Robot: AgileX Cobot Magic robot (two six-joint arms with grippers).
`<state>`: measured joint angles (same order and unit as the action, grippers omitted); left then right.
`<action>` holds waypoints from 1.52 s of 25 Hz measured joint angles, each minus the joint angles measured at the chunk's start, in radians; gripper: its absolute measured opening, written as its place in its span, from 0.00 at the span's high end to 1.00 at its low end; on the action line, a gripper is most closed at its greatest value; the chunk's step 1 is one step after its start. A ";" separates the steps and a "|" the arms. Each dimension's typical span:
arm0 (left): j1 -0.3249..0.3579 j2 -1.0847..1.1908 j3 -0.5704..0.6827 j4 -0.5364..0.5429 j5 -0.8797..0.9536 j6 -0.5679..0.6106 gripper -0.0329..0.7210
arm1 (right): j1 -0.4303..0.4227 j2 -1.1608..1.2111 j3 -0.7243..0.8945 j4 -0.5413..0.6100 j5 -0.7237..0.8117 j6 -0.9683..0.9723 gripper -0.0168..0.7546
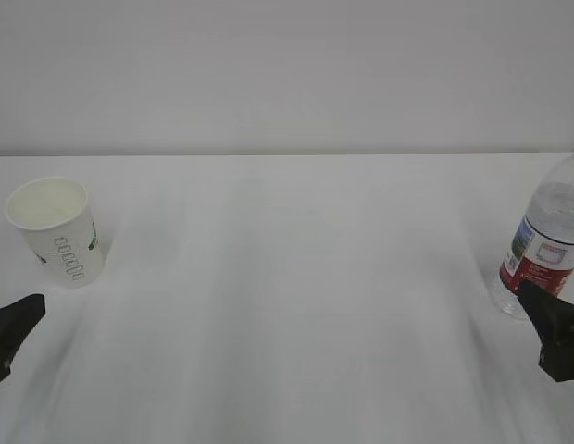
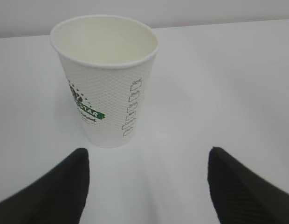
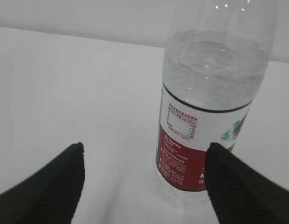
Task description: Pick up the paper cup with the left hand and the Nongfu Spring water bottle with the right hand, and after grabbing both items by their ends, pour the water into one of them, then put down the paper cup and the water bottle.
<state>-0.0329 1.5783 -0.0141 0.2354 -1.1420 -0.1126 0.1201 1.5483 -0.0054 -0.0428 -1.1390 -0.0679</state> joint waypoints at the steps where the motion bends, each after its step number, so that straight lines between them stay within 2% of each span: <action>1: 0.000 0.003 0.000 0.006 0.000 0.002 0.17 | 0.000 0.000 -0.002 -0.004 0.000 0.002 0.20; 4: 0.000 0.025 0.000 0.017 -0.002 0.003 0.16 | 0.000 0.000 -0.002 -0.011 -0.001 0.004 0.15; 8: 0.000 0.048 -0.002 0.020 -0.002 0.003 0.15 | 0.000 0.000 -0.002 -0.001 -0.002 0.004 0.14; 17: 0.000 0.054 -0.004 0.024 -0.006 0.005 0.15 | 0.000 0.033 -0.006 0.092 -0.007 0.004 0.13; 38: 0.000 0.054 -0.004 0.044 -0.007 0.005 0.17 | 0.000 0.249 -0.181 0.141 -0.007 0.005 0.14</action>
<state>-0.0329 1.6319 -0.0178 0.2795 -1.1494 -0.1073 0.1201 1.7971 -0.1864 0.0979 -1.1455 -0.0628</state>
